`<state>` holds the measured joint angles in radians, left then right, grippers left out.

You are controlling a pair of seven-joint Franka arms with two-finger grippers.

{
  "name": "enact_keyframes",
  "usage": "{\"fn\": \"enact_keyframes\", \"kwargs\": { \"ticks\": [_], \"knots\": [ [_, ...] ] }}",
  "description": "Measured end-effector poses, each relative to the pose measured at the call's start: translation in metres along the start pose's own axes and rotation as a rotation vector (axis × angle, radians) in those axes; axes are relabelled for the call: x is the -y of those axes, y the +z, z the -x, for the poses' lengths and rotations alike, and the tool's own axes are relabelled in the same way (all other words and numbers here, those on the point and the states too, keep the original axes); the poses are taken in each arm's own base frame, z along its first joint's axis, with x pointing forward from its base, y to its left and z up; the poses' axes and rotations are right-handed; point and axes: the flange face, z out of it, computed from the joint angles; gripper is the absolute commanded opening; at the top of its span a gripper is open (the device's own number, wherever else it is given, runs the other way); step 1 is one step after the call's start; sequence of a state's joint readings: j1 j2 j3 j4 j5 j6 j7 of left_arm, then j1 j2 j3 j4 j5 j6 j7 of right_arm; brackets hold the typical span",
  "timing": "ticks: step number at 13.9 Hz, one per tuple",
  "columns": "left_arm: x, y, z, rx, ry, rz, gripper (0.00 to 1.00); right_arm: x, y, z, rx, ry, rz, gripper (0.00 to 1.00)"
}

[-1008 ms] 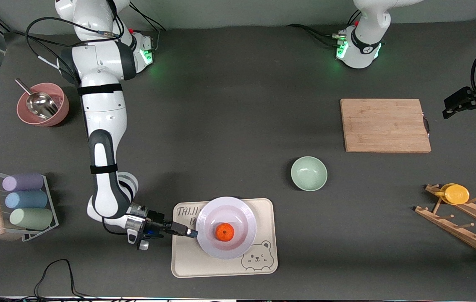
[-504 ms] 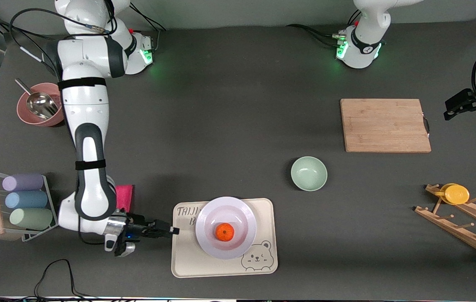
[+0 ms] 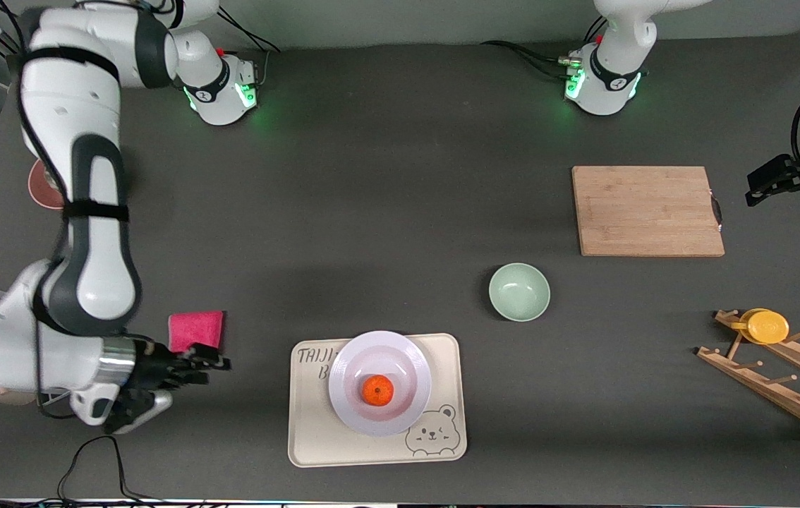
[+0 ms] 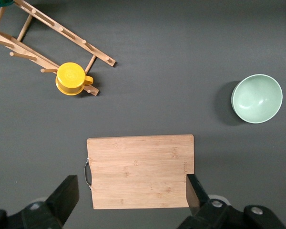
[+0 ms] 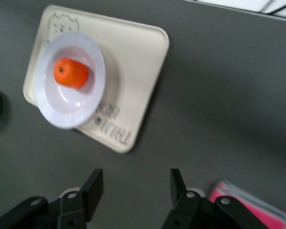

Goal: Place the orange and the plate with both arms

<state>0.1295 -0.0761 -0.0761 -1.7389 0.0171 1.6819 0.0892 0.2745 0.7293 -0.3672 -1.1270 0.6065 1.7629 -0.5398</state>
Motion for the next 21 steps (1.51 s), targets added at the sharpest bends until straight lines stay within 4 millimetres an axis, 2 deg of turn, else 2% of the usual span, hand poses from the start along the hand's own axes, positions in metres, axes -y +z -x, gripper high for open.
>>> {"fn": "enact_keyframes", "kwargs": {
  "ticks": [1,2,3,5,8,10,13,15,21],
  "knots": [
    [-0.003,-0.001,0.000,-0.001,-0.028,0.000,1.00,0.005,-0.035,0.013,0.030,-0.018,0.058,0.81],
    [-0.009,-0.002,-0.001,-0.003,-0.044,-0.001,1.00,0.009,-0.069,0.028,0.056,-0.028,0.107,0.94],
    [-0.015,-0.003,-0.001,-0.005,-0.049,-0.004,1.00,0.011,-0.100,0.046,0.074,-0.028,0.139,1.00],
    [-0.021,-0.004,-0.002,-0.008,-0.051,-0.008,1.00,0.008,-0.148,0.084,0.093,-0.008,0.171,1.00],
    [-0.019,-0.004,-0.002,-0.006,-0.045,-0.010,1.00,0.000,-0.193,0.130,0.107,0.015,0.234,1.00],
    [-0.017,-0.004,-0.002,-0.006,-0.040,-0.010,1.00,0.009,-0.212,0.150,0.112,0.062,0.284,1.00],
    [-0.015,-0.003,-0.002,-0.006,-0.039,-0.010,1.00,0.034,-0.225,0.163,0.101,0.122,0.314,1.00],
    [-0.015,-0.003,-0.002,-0.006,-0.038,-0.010,1.00,0.041,-0.226,0.165,0.094,0.174,0.321,1.00],
    [-0.015,-0.003,-0.002,-0.006,-0.038,-0.009,1.00,0.044,-0.221,0.168,0.113,0.286,0.324,1.00]
  ]
}}
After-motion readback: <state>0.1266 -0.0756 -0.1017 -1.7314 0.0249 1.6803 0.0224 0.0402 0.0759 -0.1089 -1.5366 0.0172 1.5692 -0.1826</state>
